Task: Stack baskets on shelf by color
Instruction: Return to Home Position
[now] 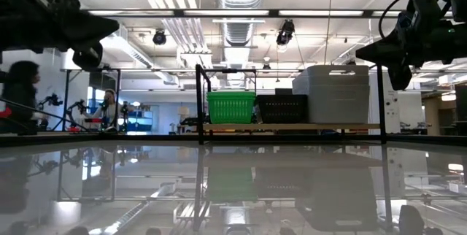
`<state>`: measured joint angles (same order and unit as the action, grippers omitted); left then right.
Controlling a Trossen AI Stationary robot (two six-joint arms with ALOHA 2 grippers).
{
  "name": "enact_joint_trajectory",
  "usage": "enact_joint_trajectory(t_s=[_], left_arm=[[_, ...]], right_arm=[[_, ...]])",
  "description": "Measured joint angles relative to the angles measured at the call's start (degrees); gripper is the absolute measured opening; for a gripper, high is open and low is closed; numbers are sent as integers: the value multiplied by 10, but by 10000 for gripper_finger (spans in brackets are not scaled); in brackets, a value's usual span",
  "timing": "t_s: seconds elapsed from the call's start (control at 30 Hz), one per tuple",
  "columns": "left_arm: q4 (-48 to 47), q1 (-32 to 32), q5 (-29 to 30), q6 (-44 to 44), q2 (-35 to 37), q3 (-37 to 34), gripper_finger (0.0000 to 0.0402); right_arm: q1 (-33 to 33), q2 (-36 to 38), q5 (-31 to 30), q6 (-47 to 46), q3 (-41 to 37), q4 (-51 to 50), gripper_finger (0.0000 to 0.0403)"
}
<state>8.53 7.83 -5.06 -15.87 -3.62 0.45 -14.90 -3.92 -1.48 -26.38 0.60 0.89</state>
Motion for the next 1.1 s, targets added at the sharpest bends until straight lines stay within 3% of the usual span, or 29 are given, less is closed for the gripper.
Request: enact_joint_trajectory(t_s=[0.33, 1.1], left_arm=[[-54, -49, -5, 117, 16, -1, 0], [-61, -51, -16, 120, -9, -2, 0]], right_arm=[[0, 0, 0, 0, 0, 1, 9], [0, 0, -1, 0, 0, 4, 9]])
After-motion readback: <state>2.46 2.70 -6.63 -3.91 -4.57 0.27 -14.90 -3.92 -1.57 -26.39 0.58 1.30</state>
